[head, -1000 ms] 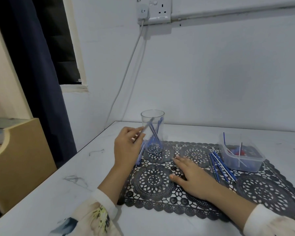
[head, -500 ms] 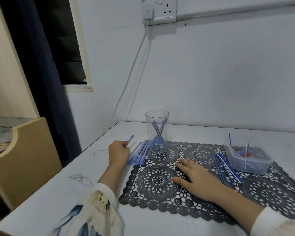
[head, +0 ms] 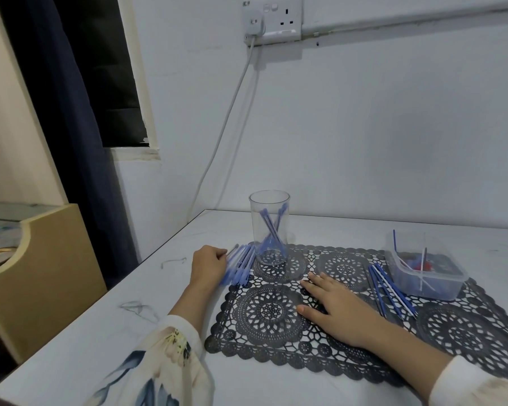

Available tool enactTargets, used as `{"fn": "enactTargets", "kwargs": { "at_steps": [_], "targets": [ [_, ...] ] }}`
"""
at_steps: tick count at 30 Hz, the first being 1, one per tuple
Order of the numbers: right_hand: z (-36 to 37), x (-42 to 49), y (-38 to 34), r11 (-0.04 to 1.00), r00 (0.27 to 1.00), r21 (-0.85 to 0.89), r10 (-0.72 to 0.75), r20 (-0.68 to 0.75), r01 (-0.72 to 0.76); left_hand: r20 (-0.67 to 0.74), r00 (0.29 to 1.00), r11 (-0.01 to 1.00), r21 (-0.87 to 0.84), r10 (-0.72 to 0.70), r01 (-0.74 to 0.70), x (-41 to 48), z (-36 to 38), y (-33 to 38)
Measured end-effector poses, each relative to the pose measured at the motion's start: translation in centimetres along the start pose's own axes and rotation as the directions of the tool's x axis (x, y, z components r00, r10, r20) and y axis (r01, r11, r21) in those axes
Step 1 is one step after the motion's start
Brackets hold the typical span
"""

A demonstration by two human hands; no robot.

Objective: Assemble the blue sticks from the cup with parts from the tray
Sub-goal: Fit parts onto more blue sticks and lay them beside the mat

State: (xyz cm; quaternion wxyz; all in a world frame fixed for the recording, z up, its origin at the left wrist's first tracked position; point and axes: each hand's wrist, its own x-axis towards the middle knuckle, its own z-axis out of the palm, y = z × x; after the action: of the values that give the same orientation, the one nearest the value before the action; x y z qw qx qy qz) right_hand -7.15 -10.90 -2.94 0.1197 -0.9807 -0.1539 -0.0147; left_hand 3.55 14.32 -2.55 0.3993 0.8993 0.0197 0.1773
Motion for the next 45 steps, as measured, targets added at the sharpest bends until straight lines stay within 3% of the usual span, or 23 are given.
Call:
{"fn": "enactTargets", "kwargs": {
  "at_steps": [11, 17, 21, 24, 27, 30, 36, 45],
  "targets": [
    [-0.4, -0.6, -0.5, 1.0, 1.0, 0.004, 0.005, 0.014, -0.005, -0.09, 0.996, 0.998, -0.056, 0.002, -0.007, -0.6, -1.3, 0.6],
    [-0.4, -0.5, -0.6, 1.0, 1.0, -0.029, 0.005, 0.007, -0.005, -0.206, 0.968, 0.962, -0.198, 0.145, -0.186, -1.2, -3.4, 5.6],
    [-0.4, -0.5, -0.4, 1.0, 1.0, -0.029, 0.004, 0.005, -0.004, -0.225, 0.935, 0.94, -0.144, 0.273, -0.309, 0.4, -4.6, 10.9],
    [-0.4, -0.4, -0.4, 0.999, 1.0, -0.034, 0.005, 0.014, -0.005, -0.113, 0.948, 0.953, -0.033, 0.297, -0.302, 2.9, -4.4, 14.1],
    [-0.4, -0.4, -0.4, 0.999, 1.0, -0.034, 0.004, 0.018, -0.003, 0.147, 0.957, 0.942, 0.191, 0.249, -0.275, 5.4, -3.7, 16.3],
    [-0.5, -0.4, -0.3, 0.999, 1.0, -0.036, 0.0, 0.027, 0.001, 0.353, 0.917, 0.87, 0.376, 0.184, -0.319, 6.8, -2.9, 17.8],
    [-0.5, -0.3, -0.3, 0.999, 1.0, -0.039, -0.003, 0.029, 0.004, 0.512, 0.858, 0.812, 0.485, 0.039, -0.326, 7.4, -1.3, 18.9],
    [-0.5, -0.3, -0.1, 1.0, 1.0, -0.02, -0.008, 0.014, 0.008, 0.532, 0.847, 0.819, 0.495, -0.02, -0.291, 7.4, -0.8, 19.2]
  ]
}}
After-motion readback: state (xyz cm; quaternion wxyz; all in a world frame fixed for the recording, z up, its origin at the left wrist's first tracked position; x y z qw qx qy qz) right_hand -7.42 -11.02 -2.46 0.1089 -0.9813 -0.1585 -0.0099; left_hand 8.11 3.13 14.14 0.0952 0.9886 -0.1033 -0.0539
